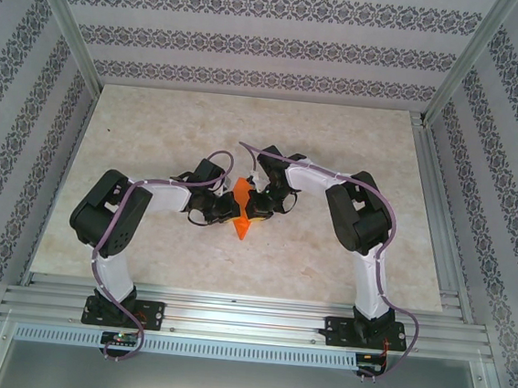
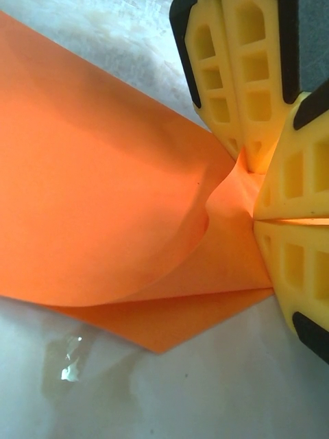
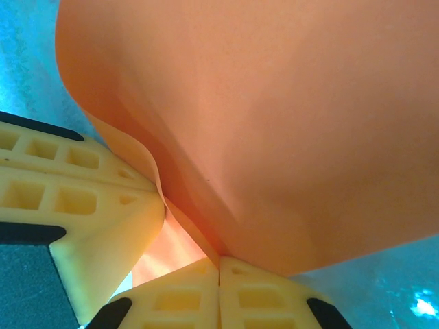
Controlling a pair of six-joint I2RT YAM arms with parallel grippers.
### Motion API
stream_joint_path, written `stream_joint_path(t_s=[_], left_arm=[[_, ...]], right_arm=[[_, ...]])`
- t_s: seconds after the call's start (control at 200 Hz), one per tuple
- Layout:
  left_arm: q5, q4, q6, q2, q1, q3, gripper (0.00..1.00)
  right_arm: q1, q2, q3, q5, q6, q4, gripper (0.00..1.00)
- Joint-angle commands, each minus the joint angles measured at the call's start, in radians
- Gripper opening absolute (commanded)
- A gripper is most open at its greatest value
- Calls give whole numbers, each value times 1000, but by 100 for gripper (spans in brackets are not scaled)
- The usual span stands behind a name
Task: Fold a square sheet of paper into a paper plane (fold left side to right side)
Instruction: Third fold the triangle at the center of the table.
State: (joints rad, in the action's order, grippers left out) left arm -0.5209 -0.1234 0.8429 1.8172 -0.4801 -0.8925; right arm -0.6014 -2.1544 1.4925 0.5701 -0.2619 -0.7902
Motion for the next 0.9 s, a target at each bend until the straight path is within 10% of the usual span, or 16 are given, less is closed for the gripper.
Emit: stream_joint_path(t_s=[0.0,0.225,0.894], left_arm=[[48,-17,-22,57,-17,30,9],[53,-4,-16,77,-16,41,9],[58,-32,-20,85,-17,26,8]], right_arm=[[5,7,5,-30,-10,0,9],[25,174,-58,-66,-35,48,22],[-119,305,-397,-42,-24,525,10]])
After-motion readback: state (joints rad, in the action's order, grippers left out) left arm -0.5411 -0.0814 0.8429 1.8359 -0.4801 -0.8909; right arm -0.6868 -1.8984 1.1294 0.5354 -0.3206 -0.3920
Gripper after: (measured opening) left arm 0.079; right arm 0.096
